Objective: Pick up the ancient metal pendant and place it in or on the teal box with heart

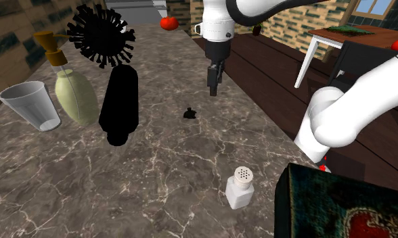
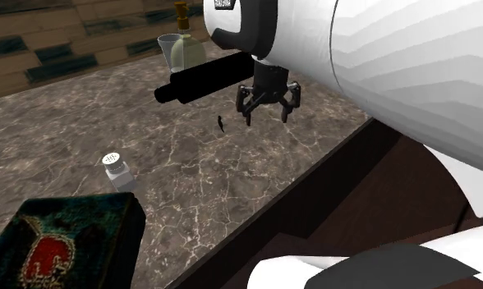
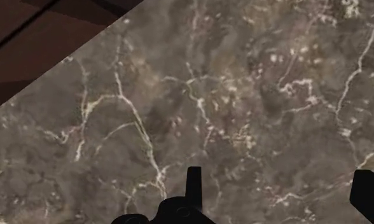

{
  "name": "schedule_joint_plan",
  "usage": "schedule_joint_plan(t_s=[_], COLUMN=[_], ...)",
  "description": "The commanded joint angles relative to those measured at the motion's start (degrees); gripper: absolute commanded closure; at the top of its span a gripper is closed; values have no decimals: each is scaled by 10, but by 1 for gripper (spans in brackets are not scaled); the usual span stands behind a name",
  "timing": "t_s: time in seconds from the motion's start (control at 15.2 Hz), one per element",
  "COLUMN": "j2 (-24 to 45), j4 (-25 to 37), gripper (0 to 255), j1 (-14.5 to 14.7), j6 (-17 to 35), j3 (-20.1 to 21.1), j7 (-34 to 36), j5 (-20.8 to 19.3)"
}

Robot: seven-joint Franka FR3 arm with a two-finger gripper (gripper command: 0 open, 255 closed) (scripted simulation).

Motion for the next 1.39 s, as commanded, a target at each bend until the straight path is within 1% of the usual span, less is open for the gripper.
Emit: schedule_joint_plan(t_s=[0.0, 0.46, 0.53, 0.99, 1.32], j2=[22, 78, 78, 89, 89], j4=[15, 61, 61, 12, 12], gripper=[0, 0, 0, 0, 0], j1=[16, 62, 63, 64, 64], j6=[20, 72, 72, 132, 132], j3=[18, 76, 77, 83, 83], j7=[-2, -15, -15, -15, -15], j5=[7, 16, 16, 18, 18])
